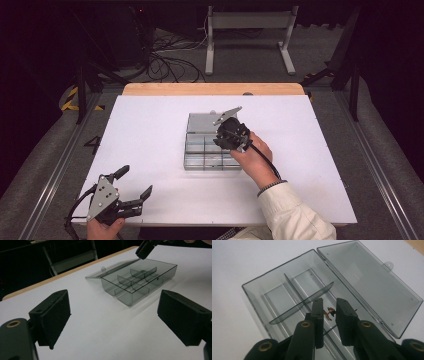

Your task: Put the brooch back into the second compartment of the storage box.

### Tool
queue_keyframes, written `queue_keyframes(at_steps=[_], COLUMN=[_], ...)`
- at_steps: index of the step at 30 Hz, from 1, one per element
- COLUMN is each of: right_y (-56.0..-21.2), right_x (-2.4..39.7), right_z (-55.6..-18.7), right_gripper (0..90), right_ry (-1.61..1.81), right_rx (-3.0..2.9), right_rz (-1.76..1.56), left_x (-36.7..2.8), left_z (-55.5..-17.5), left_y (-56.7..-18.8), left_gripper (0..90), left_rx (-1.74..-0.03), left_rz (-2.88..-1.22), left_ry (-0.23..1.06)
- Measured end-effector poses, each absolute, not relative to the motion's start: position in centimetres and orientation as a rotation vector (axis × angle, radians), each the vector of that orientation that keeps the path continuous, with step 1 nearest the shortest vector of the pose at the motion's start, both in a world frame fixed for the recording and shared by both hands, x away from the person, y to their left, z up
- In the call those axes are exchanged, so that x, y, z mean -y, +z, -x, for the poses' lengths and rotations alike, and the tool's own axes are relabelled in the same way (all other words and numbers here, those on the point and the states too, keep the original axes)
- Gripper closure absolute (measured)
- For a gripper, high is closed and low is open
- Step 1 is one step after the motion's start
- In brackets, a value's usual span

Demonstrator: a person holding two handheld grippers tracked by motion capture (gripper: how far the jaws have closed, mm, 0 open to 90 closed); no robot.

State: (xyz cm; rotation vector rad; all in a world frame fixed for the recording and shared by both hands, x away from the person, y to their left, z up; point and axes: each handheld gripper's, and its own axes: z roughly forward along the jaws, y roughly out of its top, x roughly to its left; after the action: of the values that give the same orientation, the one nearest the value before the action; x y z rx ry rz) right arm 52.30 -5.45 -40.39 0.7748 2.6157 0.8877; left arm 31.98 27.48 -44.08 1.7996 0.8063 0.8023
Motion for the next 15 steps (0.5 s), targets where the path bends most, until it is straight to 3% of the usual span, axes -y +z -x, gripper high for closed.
queue_keyframes(at_steps=[15], right_y=[-42.2], right_x=[4.9], right_z=[-54.0], right_gripper=[77.2], right_ry=[0.860], right_rx=[-2.642], right_rz=[-0.799], left_x=[-27.6], left_z=[-32.0], left_y=[-44.1], left_gripper=[11.9], left_rx=[-0.807], left_rz=[-1.799], left_ry=[0.805])
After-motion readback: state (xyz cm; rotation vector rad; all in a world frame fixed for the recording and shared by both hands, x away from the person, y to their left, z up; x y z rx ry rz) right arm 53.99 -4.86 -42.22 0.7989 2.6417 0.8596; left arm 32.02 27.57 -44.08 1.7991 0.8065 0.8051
